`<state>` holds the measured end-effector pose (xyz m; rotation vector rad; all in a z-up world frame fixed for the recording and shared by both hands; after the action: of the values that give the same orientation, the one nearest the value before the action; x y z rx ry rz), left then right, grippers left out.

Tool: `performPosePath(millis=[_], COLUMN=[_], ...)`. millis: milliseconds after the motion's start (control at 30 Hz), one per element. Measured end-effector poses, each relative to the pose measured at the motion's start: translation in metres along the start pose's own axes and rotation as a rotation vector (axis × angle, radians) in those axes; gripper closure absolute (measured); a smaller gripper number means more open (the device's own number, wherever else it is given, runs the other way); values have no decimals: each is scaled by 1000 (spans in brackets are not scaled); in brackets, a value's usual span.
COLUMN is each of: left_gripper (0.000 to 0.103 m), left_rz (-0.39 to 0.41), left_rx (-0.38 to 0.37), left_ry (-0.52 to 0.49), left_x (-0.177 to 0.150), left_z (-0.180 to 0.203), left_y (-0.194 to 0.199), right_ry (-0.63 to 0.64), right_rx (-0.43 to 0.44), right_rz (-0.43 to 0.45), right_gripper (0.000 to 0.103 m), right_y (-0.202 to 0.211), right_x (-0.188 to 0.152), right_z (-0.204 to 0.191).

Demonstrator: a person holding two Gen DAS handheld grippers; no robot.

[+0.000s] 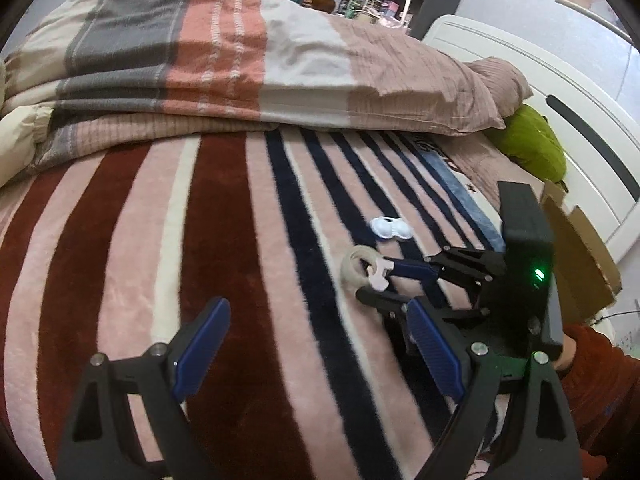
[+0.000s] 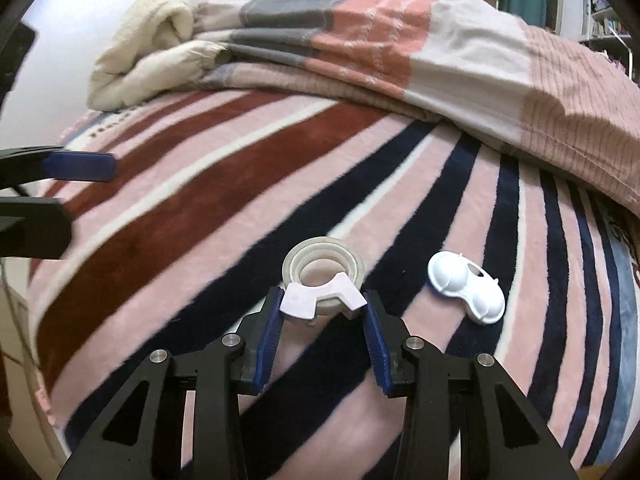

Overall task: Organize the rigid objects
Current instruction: 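Grasp the white tape roll with the right tool, then carry the tape roll into the cardboard box and release it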

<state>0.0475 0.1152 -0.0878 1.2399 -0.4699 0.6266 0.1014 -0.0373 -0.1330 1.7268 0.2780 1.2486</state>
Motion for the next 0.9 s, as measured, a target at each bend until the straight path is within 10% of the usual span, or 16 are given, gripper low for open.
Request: performPosePath(millis=[200,400,633,900], left_gripper=[15,42,67,69], left_rz=[2,29,39,14], left_rx=[-115,-204,-253,-299], left_ry=[-30,-81,-167,-272], left_x=[7,18,35,61], left_z=[33,79,142,226], left_y=[9,32,49,33], right_ry=[63,70,24,-53], right_rx=[56,85,36,-41], right_rz=[52,99,175,210], right_gripper=[68,68,68,68], right_y=[59,119,181,233], right_x=[2,3,-7,-34], right_z=[-33,-42,-13,44])
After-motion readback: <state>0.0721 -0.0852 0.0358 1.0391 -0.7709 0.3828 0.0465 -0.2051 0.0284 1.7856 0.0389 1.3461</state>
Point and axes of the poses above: each gripper's, at about its wrist camera, not at the fingertips, and y roughly against the way its jaws point, z to its right, x to its top, the point moved 1 cm from there along -y, roughly the way its jaws point, and after that the axes turned 2 degrees about x, right-handed, at the moved point
